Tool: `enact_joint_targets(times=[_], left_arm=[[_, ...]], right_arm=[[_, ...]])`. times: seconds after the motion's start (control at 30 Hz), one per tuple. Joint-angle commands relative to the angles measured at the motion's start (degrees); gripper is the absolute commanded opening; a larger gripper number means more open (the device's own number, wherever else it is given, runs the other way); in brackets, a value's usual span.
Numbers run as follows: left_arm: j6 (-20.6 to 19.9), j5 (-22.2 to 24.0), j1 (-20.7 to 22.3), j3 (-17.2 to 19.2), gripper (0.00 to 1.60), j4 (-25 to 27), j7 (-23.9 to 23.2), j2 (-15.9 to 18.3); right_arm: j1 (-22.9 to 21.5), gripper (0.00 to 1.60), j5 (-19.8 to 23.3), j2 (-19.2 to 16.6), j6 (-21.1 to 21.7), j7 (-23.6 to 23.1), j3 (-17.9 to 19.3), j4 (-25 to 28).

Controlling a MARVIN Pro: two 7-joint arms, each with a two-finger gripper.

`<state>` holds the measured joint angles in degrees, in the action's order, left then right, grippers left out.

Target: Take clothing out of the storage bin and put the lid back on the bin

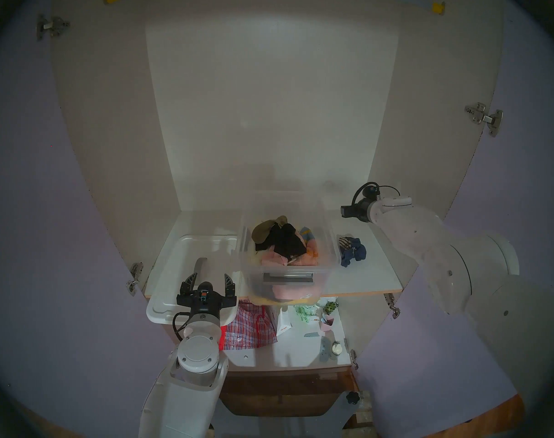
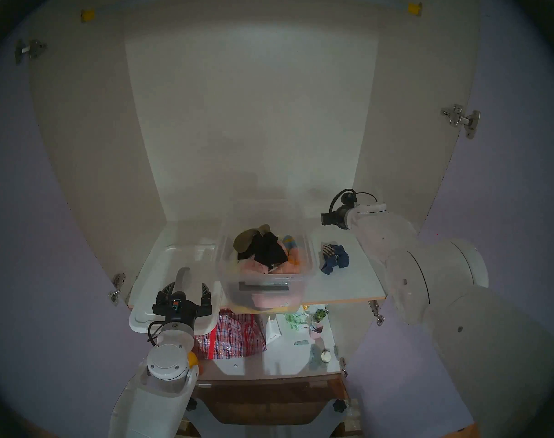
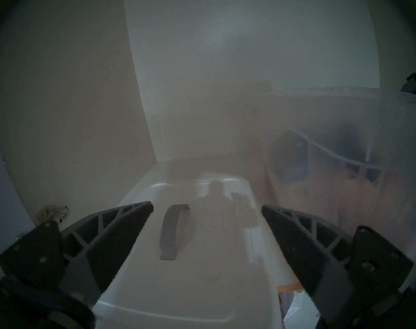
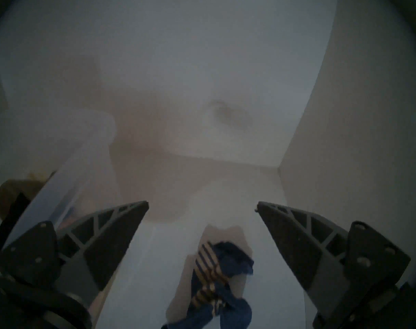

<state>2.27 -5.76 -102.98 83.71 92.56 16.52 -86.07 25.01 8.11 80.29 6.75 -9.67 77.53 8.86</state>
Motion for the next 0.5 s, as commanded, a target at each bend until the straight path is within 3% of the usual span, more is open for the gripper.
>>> enact_joint_targets(times=[0.0,0.13,0.3,0.37,0.4,0.47], left_arm=[[-2.98,2.85,2.65,1.03,1.6,-0.43,-4.46,1.98],[-8.17,7.85,5.59,2.89,1.6,-3.02,-9.73,1.55],[-13.8,9.02,10.33,4.82,1.6,-5.79,-10.4,1.19],[-15.76,14.53,11.97,8.56,1.6,-6.1,-11.81,-1.37],[-17.08,12.5,12.81,7.97,1.6,-6.46,-11.73,0.18],[-18.72,12.77,14.12,8.84,1.6,-7.48,-11.51,-0.02]], right_arm=[[-2.83,1.6,2.1,1.06,1.23,1.68,2.43,-0.24],[-2.85,1.6,1.42,1.23,1.44,2.47,4.21,-0.28],[-3.0,1.6,1.23,1.25,1.69,2.32,4.57,-0.48],[-2.99,1.6,1.21,1.25,1.72,2.29,4.59,-0.48],[-3.03,1.6,1.2,1.25,1.77,2.25,4.6,-0.52],[-3.08,1.6,1.19,1.24,1.83,2.19,4.62,-0.57]])
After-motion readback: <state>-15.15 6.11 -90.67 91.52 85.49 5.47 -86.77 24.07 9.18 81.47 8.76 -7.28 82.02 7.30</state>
